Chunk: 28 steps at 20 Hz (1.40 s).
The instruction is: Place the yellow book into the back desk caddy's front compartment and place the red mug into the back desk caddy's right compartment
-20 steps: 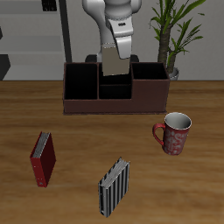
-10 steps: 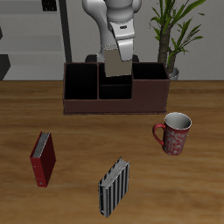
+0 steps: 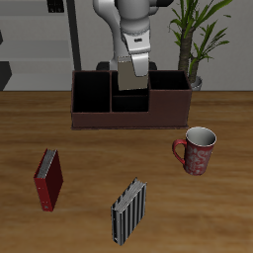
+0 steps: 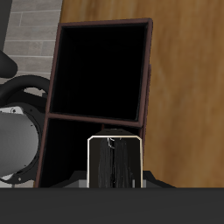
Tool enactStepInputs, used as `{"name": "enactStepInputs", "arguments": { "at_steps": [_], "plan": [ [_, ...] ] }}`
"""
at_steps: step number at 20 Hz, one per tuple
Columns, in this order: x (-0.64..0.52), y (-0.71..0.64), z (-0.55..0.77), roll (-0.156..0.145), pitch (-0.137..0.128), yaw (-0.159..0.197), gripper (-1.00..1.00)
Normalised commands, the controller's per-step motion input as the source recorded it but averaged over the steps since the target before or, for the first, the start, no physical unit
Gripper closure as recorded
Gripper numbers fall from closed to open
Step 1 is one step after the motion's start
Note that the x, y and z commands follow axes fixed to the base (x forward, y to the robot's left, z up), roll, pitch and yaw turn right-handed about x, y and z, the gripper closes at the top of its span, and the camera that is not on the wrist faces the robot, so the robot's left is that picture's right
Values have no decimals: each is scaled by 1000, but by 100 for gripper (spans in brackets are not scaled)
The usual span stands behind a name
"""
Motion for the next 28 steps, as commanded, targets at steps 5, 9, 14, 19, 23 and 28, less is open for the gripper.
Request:
{"name": "enactStepInputs", "arguments": {
  "at_steps": [5, 9, 14, 19, 23, 28],
  "plan": [
    [20, -22, -94, -9, 21, -5, 100],
    [-1, -64, -241, -12, 49, 7, 100],
    [33, -75, -192, -18, 39, 15, 100],
    [-17, -53, -261, -6, 48, 9, 100],
    [-8, -46, -110, -5, 23, 7, 100],
    [37, -110, -145, -22, 35, 7, 100]
  ]
}}
